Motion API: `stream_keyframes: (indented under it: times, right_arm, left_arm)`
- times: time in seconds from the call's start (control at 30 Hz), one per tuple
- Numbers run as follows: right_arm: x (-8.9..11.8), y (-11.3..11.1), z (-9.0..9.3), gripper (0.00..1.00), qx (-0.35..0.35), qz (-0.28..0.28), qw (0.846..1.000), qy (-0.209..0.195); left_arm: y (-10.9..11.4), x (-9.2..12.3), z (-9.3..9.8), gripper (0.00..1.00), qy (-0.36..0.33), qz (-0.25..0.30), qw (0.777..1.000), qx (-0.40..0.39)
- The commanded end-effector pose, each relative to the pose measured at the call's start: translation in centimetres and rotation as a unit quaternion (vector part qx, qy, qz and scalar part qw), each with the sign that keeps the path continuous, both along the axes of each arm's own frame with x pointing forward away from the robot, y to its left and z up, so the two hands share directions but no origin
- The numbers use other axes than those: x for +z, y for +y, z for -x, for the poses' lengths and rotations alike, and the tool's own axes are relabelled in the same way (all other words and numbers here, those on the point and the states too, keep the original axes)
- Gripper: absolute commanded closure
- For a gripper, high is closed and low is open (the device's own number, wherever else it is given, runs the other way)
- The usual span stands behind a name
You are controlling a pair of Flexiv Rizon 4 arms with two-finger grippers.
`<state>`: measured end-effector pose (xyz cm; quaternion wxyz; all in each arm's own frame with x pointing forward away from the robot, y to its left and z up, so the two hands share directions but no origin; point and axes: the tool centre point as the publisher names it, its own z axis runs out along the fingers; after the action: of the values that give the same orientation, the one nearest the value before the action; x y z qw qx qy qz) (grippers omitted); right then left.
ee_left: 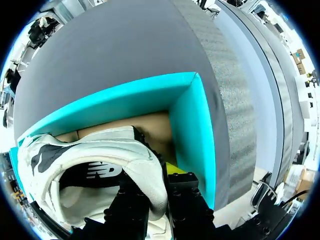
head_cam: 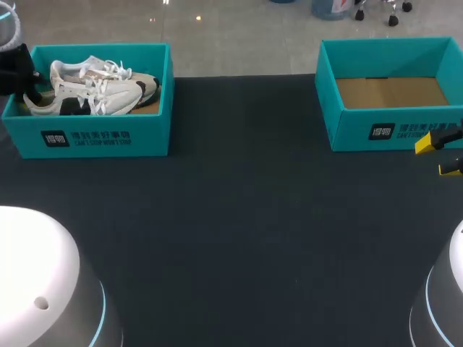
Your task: Take the shoe out of the shoebox, open the shoe tongue, remove and reinsert the insole, then place the shoe into the shoebox
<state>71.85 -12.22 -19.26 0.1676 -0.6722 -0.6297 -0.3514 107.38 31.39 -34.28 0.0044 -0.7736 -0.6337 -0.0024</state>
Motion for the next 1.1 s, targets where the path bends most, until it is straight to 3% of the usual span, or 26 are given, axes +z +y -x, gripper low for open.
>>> stream_keyframes:
  times: [0.03,1.1]
  right_arm:
    - [0.0,0.1,0.0,0.00,-0.001,0.001,1.000,0.001]
    - [0.0,0.1,0.0,0.00,-0.001,0.001,1.000,0.001]
  left_arm:
    - [-0.3,2.7,0.3,1.00,0.010,-0.007,1.000,0.000]
    - [1.3,13.1,-0.5,1.00,-0.015,-0.051,0.998,-0.022]
